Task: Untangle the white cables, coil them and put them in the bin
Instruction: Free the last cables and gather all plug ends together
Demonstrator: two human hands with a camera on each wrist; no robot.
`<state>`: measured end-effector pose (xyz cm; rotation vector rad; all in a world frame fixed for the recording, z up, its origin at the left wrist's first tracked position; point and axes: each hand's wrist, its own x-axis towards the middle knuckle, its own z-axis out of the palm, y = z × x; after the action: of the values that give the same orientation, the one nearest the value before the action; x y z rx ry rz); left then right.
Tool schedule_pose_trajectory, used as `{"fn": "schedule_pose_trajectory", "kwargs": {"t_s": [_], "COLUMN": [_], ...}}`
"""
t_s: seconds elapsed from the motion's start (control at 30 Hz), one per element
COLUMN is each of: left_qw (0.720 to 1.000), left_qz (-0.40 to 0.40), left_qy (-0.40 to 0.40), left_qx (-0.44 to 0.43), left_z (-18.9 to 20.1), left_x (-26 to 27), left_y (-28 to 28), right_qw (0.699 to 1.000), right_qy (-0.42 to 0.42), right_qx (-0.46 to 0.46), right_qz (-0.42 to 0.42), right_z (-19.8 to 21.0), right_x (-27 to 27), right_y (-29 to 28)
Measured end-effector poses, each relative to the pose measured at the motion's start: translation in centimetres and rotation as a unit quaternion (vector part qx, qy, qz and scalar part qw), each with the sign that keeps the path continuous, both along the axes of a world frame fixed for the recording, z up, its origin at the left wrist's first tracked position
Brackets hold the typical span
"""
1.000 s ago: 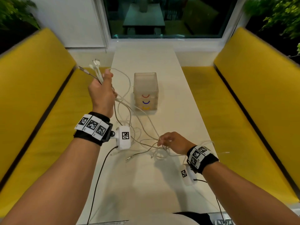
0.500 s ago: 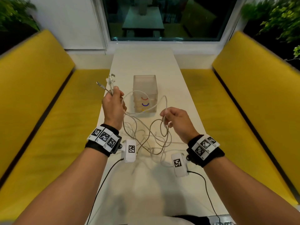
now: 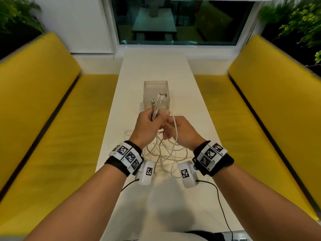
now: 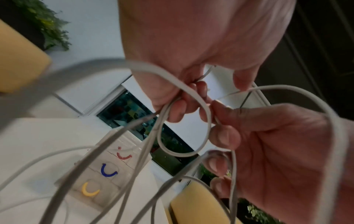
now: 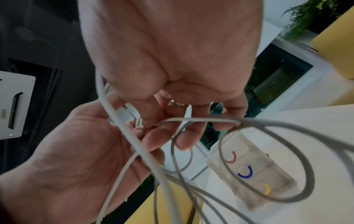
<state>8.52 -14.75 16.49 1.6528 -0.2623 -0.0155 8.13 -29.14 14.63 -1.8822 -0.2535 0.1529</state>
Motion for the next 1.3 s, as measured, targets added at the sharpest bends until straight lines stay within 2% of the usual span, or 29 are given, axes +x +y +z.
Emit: {"fn": "schedule_pose_trajectory", "kwargs": {"t_s": [0.1,0.23,0.33,0.43,0.57,0.7,0.77,0.87,1.0,1.1,1.2,1.3], "left_qw": [1.0,0.998,0.996,0.987,0.973,0.971,0.976,0.983,0.988,0.989,0.986,0.984], "left_qz": [-0.026,0.025,0.076,0.101,0.108,0.104,0.084,0.057,0.018,0.006,0.017,0.031], "left_qy": [-0.007,-0.049,-0.042,-0.02,-0.046,-0.059,-0.062,-0.039,-0.002,-0.008,-0.007,0.004], "left_qx": [-0.008,0.037,-0.019,-0.126,-0.198,-0.207,-0.192,-0.169,-0.154,-0.148,-0.163,-0.177], "left_z": [-0.1,-0.3,0.7,2.3,4.8,5.8,5.4,4.3,3.4,3.2,2.9,2.7], "left_x": [0.4,1.5,3.0,4.3,5.8,6.5,6.2,5.4,4.5,4.0,4.2,4.3], "left_y": [0.5,1.0,1.7,2.6,4.2,4.8,4.4,3.4,2.0,1.5,1.9,2.7], "right_qw": [1.0,1.0,0.998,0.993,0.989,0.982,0.99,0.992,0.992,0.991,0.968,0.923], "right_qy": [-0.013,0.018,0.039,0.089,0.14,0.165,0.126,0.051,0.045,0.055,0.119,0.174], "right_qx": [-0.02,0.012,0.056,0.077,-0.013,-0.094,-0.055,0.06,0.103,0.124,0.219,0.341], "right_qz": [-0.019,-0.006,0.016,0.007,0.036,0.02,-0.032,-0.098,-0.05,0.01,0.025,0.018], "right_z": [0.2,0.2,-1.0,-4.5,-9.6,-11.3,-10.6,-7.9,-3.8,-2.7,-2.7,-2.6], "right_x": [0.0,0.2,0.1,-0.1,-1.7,-2.7,-2.5,-1.7,-0.9,-0.9,-1.2,-1.2], "right_y": [-0.2,-0.2,-0.7,-1.6,-2.7,-3.1,-2.7,-1.8,-0.7,0.2,0.3,-0.5]}}
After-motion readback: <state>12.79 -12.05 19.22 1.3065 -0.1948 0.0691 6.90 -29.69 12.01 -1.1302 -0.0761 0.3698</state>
